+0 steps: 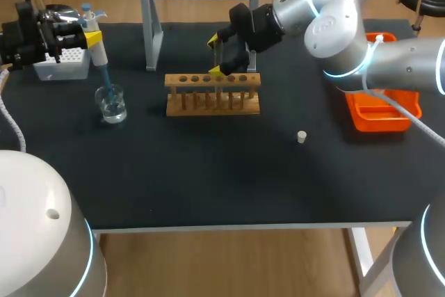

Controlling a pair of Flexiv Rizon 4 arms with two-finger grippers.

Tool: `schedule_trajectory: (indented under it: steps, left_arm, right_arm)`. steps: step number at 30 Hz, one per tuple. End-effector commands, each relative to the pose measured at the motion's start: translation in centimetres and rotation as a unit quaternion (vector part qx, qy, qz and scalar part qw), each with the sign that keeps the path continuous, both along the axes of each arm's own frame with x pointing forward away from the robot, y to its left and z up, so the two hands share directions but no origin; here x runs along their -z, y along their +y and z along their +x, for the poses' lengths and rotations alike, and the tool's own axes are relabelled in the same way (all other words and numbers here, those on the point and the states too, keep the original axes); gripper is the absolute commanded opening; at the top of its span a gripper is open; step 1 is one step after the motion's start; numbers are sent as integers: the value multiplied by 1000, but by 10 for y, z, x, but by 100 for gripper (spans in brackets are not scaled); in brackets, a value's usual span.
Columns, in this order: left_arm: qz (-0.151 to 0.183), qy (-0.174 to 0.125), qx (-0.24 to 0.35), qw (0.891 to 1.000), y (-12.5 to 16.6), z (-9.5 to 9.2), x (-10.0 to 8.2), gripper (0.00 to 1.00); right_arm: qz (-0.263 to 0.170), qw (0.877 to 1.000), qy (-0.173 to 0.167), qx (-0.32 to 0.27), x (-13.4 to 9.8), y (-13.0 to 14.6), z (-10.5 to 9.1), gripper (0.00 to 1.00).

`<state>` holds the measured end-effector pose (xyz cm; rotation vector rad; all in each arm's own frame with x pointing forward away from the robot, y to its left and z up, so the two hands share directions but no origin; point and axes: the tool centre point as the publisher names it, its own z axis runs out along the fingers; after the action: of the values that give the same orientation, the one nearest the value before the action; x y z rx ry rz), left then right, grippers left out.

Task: Invert the test tube, pick up the pipette, mount the tip to pipette, aspirate from beaker and dispense into the tube, eject the tip, return the pipette, and cap with the stopper.

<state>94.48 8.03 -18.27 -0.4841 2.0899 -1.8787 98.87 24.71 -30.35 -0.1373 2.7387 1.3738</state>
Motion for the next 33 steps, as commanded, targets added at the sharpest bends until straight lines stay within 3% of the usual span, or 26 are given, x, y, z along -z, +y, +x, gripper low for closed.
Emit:
schedule_trajectory:
  steps: [1, 33]
  left_arm:
    - [1, -1, -1, 1000, 1, -2, -3, 0]
    - [41, -38, -18, 998, -14, -26, -59, 0]
  right_arm:
    - [-1, 1000, 1, -1, 0, 0, 1, 100]
    - [-1, 1000, 1, -1, 0, 0, 1, 100]
